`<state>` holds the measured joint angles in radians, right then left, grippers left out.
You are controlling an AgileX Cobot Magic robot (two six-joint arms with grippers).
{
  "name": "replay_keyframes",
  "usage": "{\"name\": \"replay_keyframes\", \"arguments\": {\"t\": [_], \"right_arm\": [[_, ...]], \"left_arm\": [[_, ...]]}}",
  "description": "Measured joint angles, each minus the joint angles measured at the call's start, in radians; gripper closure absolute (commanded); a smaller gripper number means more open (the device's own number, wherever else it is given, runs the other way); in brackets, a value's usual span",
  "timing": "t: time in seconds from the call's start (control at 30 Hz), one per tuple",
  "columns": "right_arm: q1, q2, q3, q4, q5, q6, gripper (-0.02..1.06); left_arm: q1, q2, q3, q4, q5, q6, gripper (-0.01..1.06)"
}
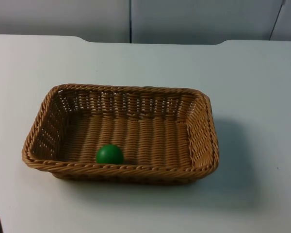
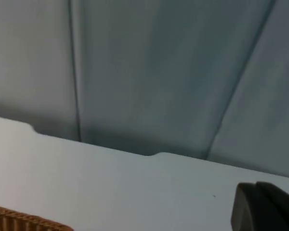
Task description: Pick up the basket with the left hand and place the ball into the basket with the right hand.
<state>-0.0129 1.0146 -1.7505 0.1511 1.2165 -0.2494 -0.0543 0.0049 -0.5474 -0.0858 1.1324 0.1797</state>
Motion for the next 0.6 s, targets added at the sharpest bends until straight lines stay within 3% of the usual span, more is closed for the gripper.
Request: {"name": "replay_keyframes", "arguments": {"t": [0.2, 0.37, 0.4, 0.53, 0.6], "right_arm": [[-0.058, -0.277, 0.211, -0.005, 0.000, 0.010, 1.05], [-0.117, -0.569, 0.545, -0.035, 0.006, 0.010, 1.05], [-0.117, -0.569, 0.545, -0.035, 0.006, 0.010, 1.05], [-0.117, -0.721, 0.817, -0.039, 0.010, 0.010, 1.05], [-0.117, -0.737, 0.872, -0.039, 0.010, 0.010, 1.05]], "left_arm": [[0.000, 0.000, 0.000, 0.000, 0.000, 0.000, 1.05], [0.000, 0.000, 0.000, 0.000, 0.000, 0.000, 1.05], [0.000, 0.000, 0.000, 0.000, 0.000, 0.000, 1.05], [0.000, 0.000, 0.000, 0.000, 0.000, 0.000, 1.05], [0.000, 0.000, 0.000, 0.000, 0.000, 0.000, 1.05]]}}
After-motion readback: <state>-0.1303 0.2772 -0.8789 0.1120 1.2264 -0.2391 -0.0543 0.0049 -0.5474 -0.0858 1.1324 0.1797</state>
